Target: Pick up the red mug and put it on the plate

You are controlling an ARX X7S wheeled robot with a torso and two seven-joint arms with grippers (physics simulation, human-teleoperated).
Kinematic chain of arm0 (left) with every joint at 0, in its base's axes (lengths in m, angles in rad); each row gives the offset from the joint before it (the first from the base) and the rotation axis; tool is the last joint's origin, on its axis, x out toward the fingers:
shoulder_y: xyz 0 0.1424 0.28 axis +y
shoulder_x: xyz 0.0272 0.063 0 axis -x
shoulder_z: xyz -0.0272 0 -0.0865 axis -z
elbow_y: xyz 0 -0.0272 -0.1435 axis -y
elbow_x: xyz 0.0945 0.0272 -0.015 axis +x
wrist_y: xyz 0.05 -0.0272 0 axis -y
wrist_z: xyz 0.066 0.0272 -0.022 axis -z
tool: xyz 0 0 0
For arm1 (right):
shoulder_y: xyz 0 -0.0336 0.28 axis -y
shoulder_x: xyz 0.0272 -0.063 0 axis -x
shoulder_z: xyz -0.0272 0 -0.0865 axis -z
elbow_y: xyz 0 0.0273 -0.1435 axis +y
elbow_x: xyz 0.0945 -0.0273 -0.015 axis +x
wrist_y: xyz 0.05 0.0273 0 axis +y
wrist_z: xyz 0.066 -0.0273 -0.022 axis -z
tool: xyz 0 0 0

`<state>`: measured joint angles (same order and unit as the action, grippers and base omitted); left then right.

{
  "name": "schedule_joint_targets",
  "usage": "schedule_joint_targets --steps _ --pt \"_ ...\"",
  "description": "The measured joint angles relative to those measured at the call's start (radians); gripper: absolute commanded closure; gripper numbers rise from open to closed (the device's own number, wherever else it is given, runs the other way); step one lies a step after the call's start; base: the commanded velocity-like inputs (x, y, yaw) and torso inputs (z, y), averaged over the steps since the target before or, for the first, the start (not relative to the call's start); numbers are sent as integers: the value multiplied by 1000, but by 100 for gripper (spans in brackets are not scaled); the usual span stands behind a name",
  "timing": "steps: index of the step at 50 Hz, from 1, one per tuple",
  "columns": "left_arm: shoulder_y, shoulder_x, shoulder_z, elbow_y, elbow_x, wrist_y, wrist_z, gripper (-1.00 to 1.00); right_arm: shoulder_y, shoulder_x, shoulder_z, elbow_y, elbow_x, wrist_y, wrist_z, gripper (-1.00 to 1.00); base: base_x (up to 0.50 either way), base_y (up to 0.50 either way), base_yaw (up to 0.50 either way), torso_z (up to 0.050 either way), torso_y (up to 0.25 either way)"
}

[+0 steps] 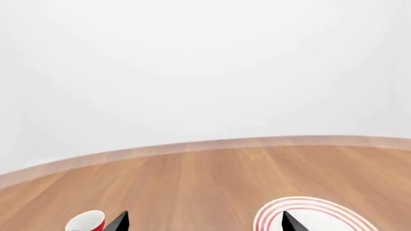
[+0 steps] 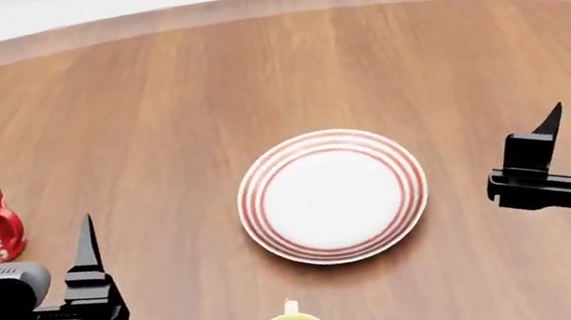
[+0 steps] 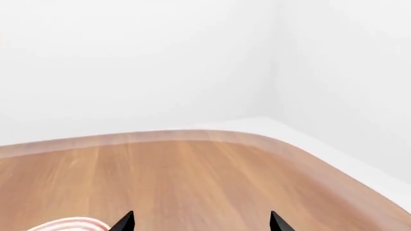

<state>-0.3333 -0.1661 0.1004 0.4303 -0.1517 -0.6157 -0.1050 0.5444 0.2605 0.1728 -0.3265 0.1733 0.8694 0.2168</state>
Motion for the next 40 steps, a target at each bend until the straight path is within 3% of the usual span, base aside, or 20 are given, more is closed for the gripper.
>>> schedule_joint_targets --steps 35,40 --pt "10 -19 8 -4 -20 9 -21 -100 -9 -1 -12 26 15 -18 3 -100 500 0 0 0 1" --pt "12 -21 7 -11 -23 16 -24 -100 -9 -2 -18 35 15 -21 4 -100 0 0 0 0 0"
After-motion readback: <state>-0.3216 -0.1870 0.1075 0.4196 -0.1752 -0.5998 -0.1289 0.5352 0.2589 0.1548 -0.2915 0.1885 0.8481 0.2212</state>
